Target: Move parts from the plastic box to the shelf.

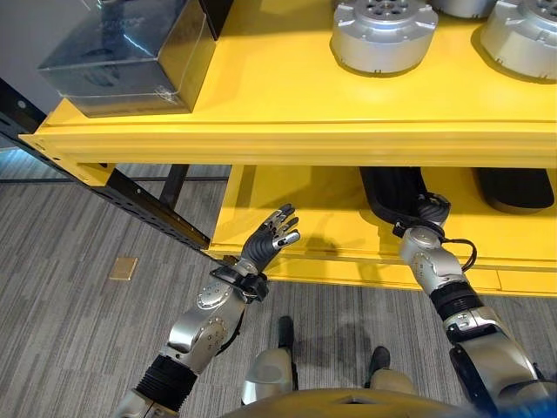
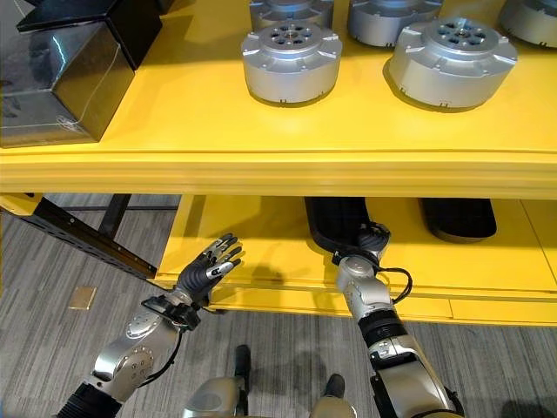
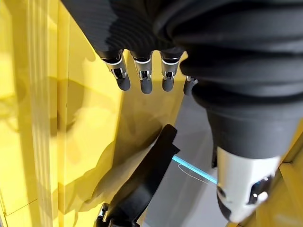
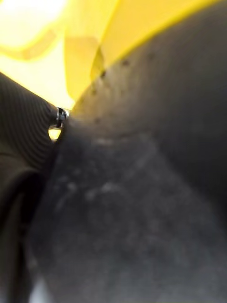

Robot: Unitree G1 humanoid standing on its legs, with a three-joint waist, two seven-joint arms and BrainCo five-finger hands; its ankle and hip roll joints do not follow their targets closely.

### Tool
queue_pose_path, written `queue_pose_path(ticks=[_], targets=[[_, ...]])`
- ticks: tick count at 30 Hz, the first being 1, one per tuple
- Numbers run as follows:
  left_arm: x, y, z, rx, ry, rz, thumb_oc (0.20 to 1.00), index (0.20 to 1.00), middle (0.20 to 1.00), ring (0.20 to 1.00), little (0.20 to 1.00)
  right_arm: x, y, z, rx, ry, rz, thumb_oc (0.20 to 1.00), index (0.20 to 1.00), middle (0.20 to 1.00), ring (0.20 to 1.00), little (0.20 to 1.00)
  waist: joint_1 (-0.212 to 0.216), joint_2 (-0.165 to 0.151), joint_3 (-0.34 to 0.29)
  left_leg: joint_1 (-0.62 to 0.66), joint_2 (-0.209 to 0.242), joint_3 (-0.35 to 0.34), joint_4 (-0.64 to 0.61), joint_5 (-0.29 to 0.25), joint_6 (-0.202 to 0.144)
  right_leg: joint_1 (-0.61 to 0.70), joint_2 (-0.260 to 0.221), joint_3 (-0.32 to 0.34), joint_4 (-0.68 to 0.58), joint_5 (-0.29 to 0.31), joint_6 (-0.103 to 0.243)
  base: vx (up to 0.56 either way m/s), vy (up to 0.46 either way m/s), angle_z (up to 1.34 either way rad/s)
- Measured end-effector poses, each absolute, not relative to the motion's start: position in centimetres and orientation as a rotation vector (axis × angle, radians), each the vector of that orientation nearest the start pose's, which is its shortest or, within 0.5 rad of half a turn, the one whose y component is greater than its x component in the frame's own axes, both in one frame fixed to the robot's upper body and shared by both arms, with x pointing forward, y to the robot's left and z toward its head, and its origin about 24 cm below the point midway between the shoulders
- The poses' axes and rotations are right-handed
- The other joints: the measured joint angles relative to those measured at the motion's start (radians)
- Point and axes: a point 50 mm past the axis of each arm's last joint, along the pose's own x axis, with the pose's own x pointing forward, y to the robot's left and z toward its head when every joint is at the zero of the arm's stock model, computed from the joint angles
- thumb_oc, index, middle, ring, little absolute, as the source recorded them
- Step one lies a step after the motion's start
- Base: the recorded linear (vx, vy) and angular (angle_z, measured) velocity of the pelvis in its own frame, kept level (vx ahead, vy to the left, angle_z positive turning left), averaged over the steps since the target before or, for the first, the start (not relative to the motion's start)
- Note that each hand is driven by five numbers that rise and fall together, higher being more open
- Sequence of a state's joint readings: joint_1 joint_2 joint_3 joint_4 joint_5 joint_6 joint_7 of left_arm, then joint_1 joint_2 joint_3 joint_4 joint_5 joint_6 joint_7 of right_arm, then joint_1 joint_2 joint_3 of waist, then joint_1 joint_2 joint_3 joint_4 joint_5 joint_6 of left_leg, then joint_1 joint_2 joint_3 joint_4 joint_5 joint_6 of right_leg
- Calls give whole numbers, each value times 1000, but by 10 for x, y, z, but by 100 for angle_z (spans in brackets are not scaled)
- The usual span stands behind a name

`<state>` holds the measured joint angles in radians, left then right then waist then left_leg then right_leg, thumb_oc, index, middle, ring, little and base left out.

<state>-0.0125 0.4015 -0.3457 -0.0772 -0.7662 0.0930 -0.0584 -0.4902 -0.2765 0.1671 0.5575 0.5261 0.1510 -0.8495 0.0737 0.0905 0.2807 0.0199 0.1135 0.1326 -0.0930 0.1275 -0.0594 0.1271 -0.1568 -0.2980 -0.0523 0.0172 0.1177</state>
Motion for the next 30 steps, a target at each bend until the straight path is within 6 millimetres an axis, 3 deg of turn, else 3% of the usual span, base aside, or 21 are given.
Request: queue_pose_path(ticks=[15, 22, 28, 30], targets=[[239, 132, 38, -363, 207, -400, 1000, 1000, 1000, 1000, 1000, 341, -211, 48, -14, 335, -775, 200, 200, 200, 200, 200, 3, 3, 3, -1, -1, -6, 0, 0, 0, 3, 0, -8, -2, -1, 1, 0, 0, 0], [240, 130, 40, -394, 210, -410, 1000, 1000, 1000, 1000, 1000, 350, -234, 69, -91, 272, -816, 200, 200, 200, 200, 200, 13, 30, 51, -6, -2, -16, 0, 2, -1, 4, -1, -16, -1, -1, 1, 0, 0, 3], [241, 126, 42, -387, 196, -436, 1000, 1000, 1000, 1000, 1000, 351, -241, 70, -71, 289, -831, 200, 200, 200, 200, 200, 25, 32, 57, -7, -6, -20, 0, 2, -1, 4, -5, -19, 3, -6, 3, 0, 0, 0], [242, 127, 43, -381, 192, -437, 1000, 1000, 1000, 1000, 1000, 356, -241, 76, -70, 274, -829, 200, 200, 200, 200, 200, 24, 40, 86, -9, -6, -23, 8, 2, -1, 0, -7, -19, 14, -8, 2, 0, 0, 0]])
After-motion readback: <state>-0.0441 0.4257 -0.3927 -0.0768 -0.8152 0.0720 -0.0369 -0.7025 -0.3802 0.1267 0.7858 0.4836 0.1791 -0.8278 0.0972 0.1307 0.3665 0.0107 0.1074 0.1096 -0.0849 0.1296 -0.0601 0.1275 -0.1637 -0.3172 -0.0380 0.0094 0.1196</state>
